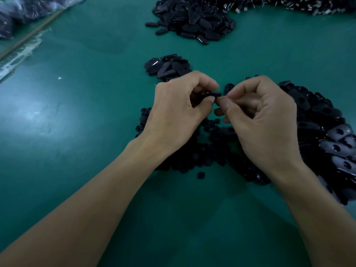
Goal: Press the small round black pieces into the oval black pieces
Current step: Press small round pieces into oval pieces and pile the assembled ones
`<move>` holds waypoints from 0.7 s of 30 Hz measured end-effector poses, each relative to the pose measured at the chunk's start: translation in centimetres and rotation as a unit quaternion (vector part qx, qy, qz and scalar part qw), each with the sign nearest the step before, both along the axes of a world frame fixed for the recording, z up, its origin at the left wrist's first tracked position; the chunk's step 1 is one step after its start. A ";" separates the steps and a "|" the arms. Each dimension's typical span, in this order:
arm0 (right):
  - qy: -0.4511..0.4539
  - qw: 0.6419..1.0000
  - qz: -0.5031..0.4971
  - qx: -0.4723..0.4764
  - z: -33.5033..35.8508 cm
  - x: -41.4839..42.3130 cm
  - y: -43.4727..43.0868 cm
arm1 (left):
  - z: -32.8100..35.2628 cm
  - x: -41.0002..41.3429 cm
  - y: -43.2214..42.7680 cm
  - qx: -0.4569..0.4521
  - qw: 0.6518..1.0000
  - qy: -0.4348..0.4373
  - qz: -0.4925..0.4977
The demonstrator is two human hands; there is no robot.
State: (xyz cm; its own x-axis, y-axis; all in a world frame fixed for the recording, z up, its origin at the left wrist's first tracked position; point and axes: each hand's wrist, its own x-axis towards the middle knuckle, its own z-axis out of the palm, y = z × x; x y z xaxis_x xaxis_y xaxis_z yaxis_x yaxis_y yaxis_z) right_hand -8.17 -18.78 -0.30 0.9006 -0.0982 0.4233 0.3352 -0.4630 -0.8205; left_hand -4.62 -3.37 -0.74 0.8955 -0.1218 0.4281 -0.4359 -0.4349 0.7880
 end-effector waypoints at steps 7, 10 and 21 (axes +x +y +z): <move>0.015 0.998 0.002 -0.055 -0.5 0.8 -1.0 | 0.6 0.1 0.2 -0.092 0.989 0.086 -0.076; 0.045 0.998 0.040 0.015 -0.3 0.9 -1.2 | 0.8 0.2 0.6 -0.114 0.982 0.111 -0.101; 0.043 0.995 0.066 0.059 -0.2 1.0 -1.7 | 1.1 0.3 0.8 -0.117 0.977 0.139 -0.116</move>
State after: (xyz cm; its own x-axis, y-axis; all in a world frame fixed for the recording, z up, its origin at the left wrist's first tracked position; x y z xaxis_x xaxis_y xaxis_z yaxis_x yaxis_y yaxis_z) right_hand -7.21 -20.45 -0.45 0.9412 -0.0203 0.3373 0.3137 -0.3189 -0.8944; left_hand -4.27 -2.59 0.35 0.9407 -0.2642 0.2129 -0.2568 -0.1442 0.9557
